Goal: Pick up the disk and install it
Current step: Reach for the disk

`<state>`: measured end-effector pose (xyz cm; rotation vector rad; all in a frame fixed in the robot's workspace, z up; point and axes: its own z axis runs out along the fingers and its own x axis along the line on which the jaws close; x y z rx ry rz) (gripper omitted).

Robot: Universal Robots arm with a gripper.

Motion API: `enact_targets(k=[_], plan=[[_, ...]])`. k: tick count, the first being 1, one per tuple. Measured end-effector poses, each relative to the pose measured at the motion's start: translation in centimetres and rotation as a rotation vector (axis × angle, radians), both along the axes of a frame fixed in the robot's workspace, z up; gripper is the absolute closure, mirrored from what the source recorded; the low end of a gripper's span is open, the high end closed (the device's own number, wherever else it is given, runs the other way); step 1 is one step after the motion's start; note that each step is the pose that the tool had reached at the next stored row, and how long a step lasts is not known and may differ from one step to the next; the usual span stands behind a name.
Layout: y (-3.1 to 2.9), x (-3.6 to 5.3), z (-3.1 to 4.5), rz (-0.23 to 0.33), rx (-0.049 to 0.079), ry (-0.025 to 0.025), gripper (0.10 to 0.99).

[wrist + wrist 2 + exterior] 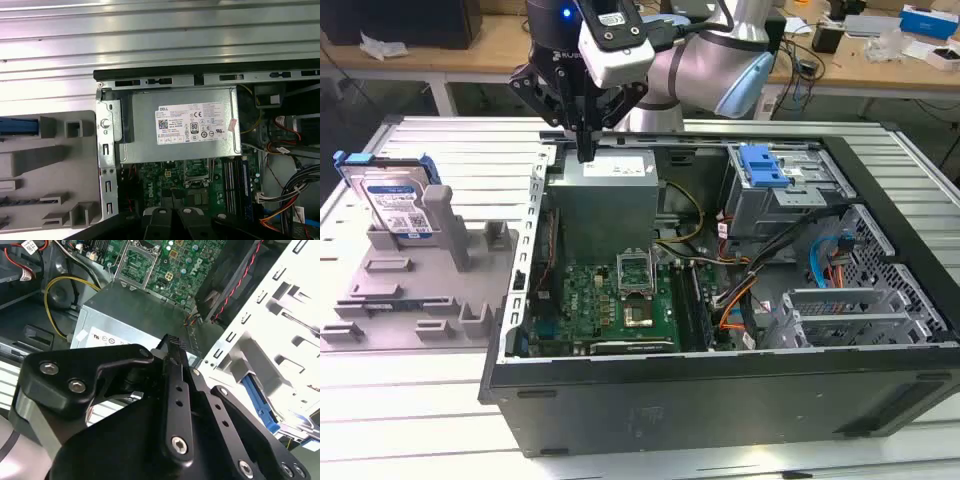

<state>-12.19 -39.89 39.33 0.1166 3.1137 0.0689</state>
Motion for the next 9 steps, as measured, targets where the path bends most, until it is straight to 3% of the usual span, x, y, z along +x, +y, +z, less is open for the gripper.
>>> enact_targets(k=[9], plan=[[0.00, 0.00, 0.00, 0.000, 0.000, 0.0000, 0.980]])
